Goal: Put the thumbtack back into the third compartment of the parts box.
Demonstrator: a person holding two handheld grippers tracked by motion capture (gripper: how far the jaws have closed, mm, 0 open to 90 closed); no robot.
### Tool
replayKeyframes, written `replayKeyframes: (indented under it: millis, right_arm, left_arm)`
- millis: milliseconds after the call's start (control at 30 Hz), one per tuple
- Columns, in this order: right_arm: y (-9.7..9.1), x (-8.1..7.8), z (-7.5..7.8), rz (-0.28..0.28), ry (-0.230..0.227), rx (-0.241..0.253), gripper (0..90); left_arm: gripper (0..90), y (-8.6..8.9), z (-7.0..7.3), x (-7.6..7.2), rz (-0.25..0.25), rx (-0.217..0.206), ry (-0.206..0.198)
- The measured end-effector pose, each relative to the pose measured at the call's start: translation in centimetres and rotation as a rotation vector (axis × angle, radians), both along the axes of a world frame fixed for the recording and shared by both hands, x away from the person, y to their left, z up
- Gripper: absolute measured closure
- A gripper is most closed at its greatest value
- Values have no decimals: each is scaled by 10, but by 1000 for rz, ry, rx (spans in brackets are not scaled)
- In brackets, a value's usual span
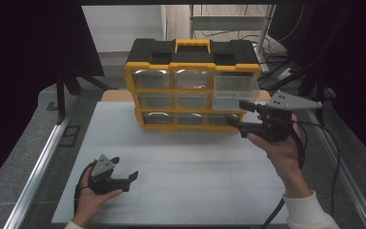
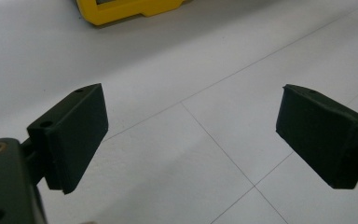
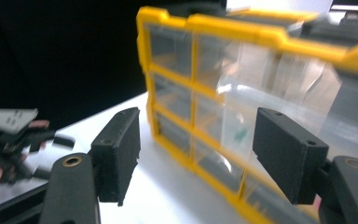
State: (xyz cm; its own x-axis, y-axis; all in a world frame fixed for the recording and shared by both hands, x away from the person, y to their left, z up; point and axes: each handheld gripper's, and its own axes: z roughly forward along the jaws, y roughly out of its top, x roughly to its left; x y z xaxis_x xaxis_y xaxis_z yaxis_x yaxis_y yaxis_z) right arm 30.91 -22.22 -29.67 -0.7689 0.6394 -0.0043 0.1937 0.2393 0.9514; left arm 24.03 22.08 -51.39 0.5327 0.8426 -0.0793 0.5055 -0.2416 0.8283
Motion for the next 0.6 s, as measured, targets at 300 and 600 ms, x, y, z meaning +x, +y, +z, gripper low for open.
replayKeyframes:
  millis: [300, 600]
  right_arm:
    - [-18, -22, -70, -35, 87, -29, 310]
    - [-46, -30, -141, -114, 178, -76, 305]
  left_arm:
    - [94, 0, 0, 0, 0, -4, -2]
    - [94, 0, 1, 0, -1, 0, -5]
